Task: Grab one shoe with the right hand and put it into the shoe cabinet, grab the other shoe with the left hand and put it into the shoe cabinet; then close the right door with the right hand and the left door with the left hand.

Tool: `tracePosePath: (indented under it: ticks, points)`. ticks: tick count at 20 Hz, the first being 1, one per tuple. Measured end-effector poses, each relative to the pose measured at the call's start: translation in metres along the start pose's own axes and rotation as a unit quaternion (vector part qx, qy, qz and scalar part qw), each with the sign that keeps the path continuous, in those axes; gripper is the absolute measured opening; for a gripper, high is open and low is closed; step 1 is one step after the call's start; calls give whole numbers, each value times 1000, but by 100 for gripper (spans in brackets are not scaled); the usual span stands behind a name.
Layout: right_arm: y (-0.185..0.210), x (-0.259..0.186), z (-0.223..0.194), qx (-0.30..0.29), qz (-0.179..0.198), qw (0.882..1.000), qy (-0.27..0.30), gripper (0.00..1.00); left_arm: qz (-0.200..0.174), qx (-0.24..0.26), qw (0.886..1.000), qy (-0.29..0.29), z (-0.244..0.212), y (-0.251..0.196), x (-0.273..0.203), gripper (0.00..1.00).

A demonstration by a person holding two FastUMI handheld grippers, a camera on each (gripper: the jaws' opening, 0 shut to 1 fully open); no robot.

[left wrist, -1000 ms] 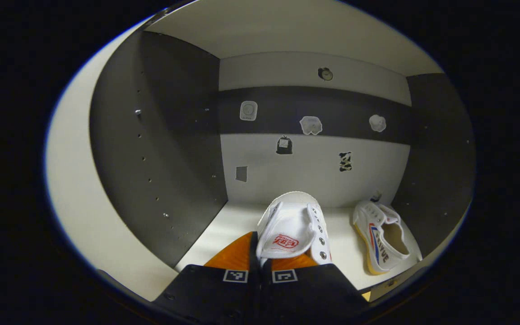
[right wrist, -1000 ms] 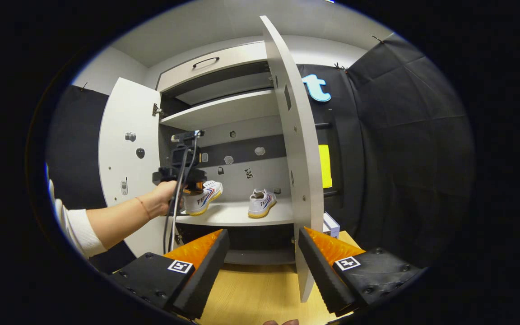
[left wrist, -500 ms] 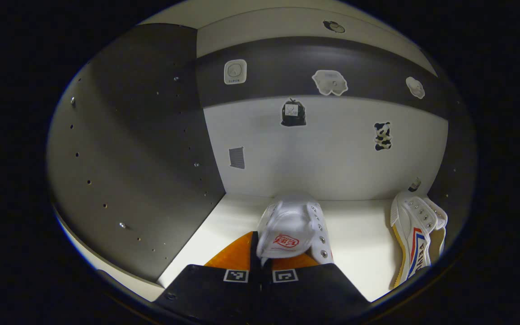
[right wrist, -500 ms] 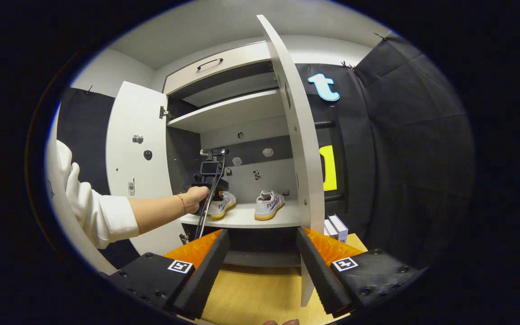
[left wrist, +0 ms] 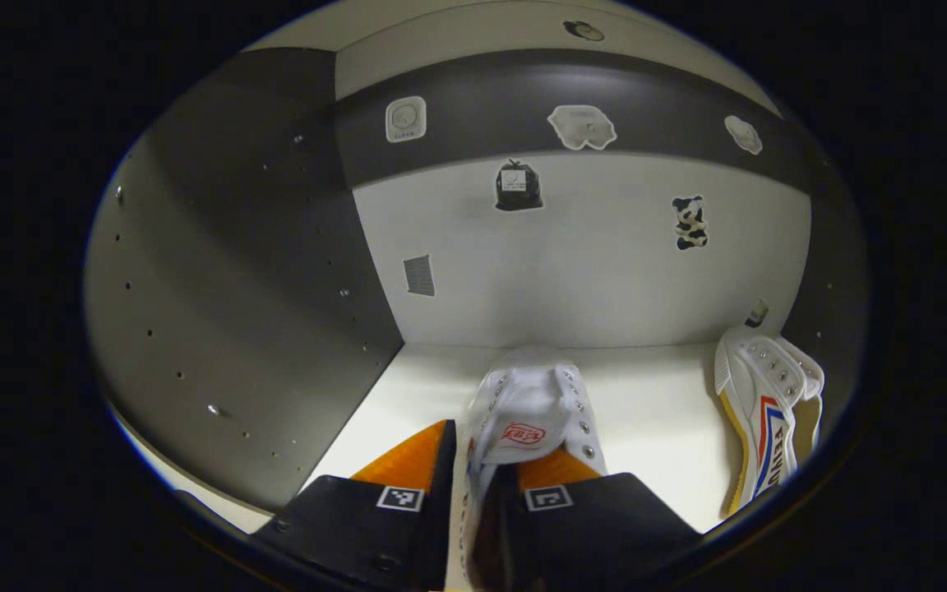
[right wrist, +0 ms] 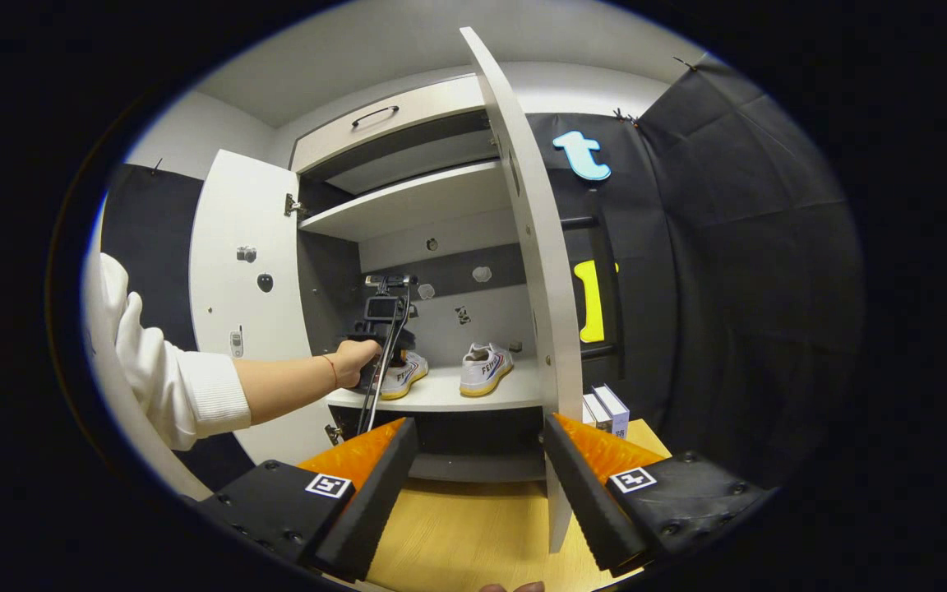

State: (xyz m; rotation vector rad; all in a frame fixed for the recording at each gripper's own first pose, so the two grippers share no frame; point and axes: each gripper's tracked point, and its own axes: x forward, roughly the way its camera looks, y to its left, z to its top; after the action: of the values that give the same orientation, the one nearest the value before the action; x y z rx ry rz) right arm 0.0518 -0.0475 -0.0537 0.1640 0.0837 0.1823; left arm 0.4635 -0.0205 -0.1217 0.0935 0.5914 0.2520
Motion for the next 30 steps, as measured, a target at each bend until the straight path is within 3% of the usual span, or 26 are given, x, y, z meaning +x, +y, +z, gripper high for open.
tracePosePath:
  ticks: [2, 3, 7, 9, 17, 22, 30]
  points:
    - [4, -4, 0, 3, 0, 1000, 0, 98, 10, 29, 999, -22, 5, 3, -14, 47]
    - [7, -6, 0, 4, 1, 1000, 0, 98, 15, 44, 998, -35, 7, 5, -22, 64]
    - [15, -14, 1, 2, 2, 1000, -2, 98, -2, 80, 992, -96, 13, 0, -66, 87]
    - [19, -17, 1, 4, 1, 1000, -1, 98, -19, 75, 989, -123, 14, -4, -92, 95]
    - [18, -32, 20, -6, -12, 1000, -14, 98, -117, 19, 973, -196, 3, -2, -214, 96]
    - [-11, -39, 40, -19, -36, 999, -13, 98, -134, -9, 962, -238, -11, 23, -284, 96]
    - [-96, -38, 84, -27, -113, 993, -28, 98, -131, -61, 957, -250, -45, 82, -348, 96]
